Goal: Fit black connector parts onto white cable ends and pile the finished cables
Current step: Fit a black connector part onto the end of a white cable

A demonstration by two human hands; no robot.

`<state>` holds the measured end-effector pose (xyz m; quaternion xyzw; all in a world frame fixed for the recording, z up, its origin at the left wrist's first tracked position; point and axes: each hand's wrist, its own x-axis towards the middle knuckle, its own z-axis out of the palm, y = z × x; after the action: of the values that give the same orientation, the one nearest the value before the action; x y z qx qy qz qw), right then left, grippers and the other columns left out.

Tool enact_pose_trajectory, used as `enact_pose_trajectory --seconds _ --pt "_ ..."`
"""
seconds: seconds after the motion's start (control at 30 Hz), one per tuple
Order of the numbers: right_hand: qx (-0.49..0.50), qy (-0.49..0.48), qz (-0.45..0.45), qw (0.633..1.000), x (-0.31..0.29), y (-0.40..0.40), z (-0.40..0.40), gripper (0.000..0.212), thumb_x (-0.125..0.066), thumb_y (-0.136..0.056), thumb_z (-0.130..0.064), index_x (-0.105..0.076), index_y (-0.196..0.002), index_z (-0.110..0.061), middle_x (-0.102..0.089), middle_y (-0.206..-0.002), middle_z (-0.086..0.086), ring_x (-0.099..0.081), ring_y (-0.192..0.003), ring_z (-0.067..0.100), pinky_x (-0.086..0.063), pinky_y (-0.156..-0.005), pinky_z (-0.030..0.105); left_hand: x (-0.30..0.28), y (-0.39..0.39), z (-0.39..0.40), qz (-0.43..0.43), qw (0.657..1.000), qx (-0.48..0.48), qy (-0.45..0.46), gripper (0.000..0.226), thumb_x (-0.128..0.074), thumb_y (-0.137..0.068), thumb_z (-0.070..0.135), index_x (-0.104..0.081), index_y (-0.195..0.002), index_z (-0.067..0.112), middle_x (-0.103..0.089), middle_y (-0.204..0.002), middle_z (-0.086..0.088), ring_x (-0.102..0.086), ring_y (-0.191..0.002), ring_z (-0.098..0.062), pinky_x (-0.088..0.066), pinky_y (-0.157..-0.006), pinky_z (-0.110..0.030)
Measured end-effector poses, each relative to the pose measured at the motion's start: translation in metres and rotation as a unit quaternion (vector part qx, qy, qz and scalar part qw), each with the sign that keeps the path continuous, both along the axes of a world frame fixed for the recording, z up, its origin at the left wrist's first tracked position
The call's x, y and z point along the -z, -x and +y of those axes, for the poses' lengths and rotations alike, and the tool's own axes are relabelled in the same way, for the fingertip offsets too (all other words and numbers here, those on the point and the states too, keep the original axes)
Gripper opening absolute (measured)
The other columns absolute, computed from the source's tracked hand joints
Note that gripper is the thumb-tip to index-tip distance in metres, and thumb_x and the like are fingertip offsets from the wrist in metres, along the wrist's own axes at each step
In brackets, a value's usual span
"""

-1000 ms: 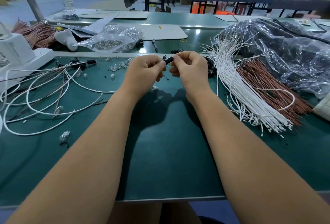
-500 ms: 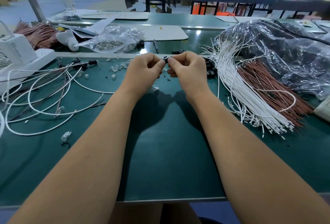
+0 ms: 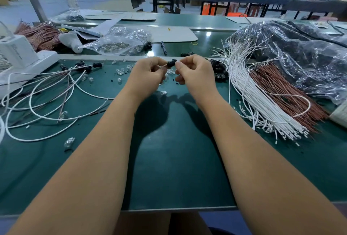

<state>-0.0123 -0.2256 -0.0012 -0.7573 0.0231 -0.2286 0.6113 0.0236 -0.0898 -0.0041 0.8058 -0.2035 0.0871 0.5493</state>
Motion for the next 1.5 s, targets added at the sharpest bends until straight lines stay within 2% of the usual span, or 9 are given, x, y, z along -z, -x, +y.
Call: enact_pose_trajectory --seconds 0.1,0.27,0.4,0.5,0.73,0.87,1.0,1.13,1.5 --pt "-0.021 0.138 0.047 0.989 0.002 -0.002 0.0 0.009 -0.066 -0.09 -0.021 -0.064 -0.086 -0.013 -0.066 -0.073 0.002 -0.061 -0.059 0.016 -0.053 -0.064 0.032 0.003 -0.005 0.001 -0.006 0.998 -0.059 0.01 0.013 -0.052 -0.095 0.008 -0.064 -0.091 0.013 -0.056 -0.066 0.001 -0.045 -0.055 -0.012 -0.039 -0.058 -0.025" --pt "-0.158 0.336 0.091 0.924 0.003 0.004 0.004 0.013 -0.078 -0.076 -0.029 -0.069 -0.083 -0.023 -0.061 -0.069 -0.005 -0.051 -0.058 0.004 -0.04 -0.058 0.02 0.005 -0.009 0.005 0.01 0.995 -0.095 0.016 0.013 -0.052 -0.094 0.011 -0.065 -0.093 0.01 -0.056 -0.064 0.007 -0.041 -0.043 0.004 -0.034 -0.046 -0.009" --pt "-0.133 0.361 0.056 0.921 0.006 0.001 0.002 0.007 -0.074 -0.08 -0.022 -0.068 -0.077 -0.02 -0.054 -0.062 -0.009 -0.047 -0.057 0.004 -0.034 -0.055 0.016 0.006 -0.008 0.003 0.013 0.996 -0.089 0.012 0.013 -0.054 -0.094 0.016 -0.065 -0.091 0.009 -0.058 -0.066 0.005 -0.043 -0.047 0.003 -0.034 -0.048 -0.008" --pt "-0.085 0.325 0.041 0.941 0.009 -0.002 -0.001 0.004 -0.07 -0.083 -0.021 -0.071 -0.083 -0.017 -0.062 -0.07 -0.005 -0.055 -0.066 0.008 -0.04 -0.061 0.019 0.006 -0.006 0.002 0.011 0.997 -0.072 0.002 0.014 -0.055 -0.094 0.017 -0.064 -0.084 0.011 -0.059 -0.065 0.004 -0.043 -0.044 0.005 -0.034 -0.049 -0.008" --pt "-0.017 0.254 0.028 0.967 0.014 -0.008 -0.005 0.007 -0.068 -0.079 -0.016 -0.064 -0.078 -0.021 -0.059 -0.065 -0.012 -0.053 -0.06 -0.001 -0.036 -0.054 0.006 0.006 -0.001 0.001 0.009 0.999 -0.044 -0.02 0.019 -0.054 -0.094 0.012 -0.061 -0.076 0.014 -0.06 -0.064 0.001 -0.043 -0.046 0.004 -0.034 -0.05 -0.007" --pt "0.001 0.088 0.041 0.995 0.011 -0.011 -0.014 0.014 -0.06 -0.092 -0.017 -0.06 -0.079 -0.02 -0.06 -0.072 -0.007 -0.054 -0.063 0.008 -0.047 -0.065 0.022 0.006 0.001 0.0 0.007 0.999 -0.027 -0.041 0.018 -0.054 -0.095 0.012 -0.063 -0.079 0.011 -0.06 -0.064 0.0 -0.042 -0.042 0.004 -0.031 -0.047 -0.007" --pt "-0.033 -0.052 0.065 0.996 0.007 -0.009 -0.017 0.019 -0.05 -0.099 -0.016 -0.058 -0.082 -0.016 -0.06 -0.071 -0.001 -0.054 -0.053 0.008 -0.046 -0.053 0.02 0.007 0.002 0.0 0.007 0.997 -0.008 -0.077 0.015 -0.055 -0.095 0.014 -0.066 -0.085 0.01 -0.063 -0.066 0.0 -0.039 -0.043 0.0 -0.031 -0.047 -0.012" --pt "-0.05 -0.072 0.07 0.994 0.008 -0.009 -0.019 0.021 -0.053 -0.098 -0.013 -0.061 -0.078 -0.012 -0.059 -0.065 0.0 -0.052 -0.05 0.009 -0.046 -0.051 0.02 0.006 0.003 0.0 0.009 0.997 0.003 -0.074 0.015 -0.057 -0.094 0.015 -0.065 -0.081 0.015 -0.063 -0.065 0.0 -0.036 -0.043 -0.001 -0.031 -0.046 -0.015" --pt "-0.047 -0.092 0.07 0.992 0.005 -0.008 -0.02 0.015 -0.061 -0.09 -0.011 -0.062 -0.076 -0.013 -0.058 -0.061 -0.001 -0.053 -0.05 0.011 -0.046 -0.051 0.021 0.004 0.008 0.0 0.014 0.997 0.014 -0.069 0.014 -0.055 -0.095 0.014 -0.066 -0.086 0.01 -0.063 -0.066 -0.002 -0.035 -0.04 -0.001 -0.03 -0.044 -0.013"
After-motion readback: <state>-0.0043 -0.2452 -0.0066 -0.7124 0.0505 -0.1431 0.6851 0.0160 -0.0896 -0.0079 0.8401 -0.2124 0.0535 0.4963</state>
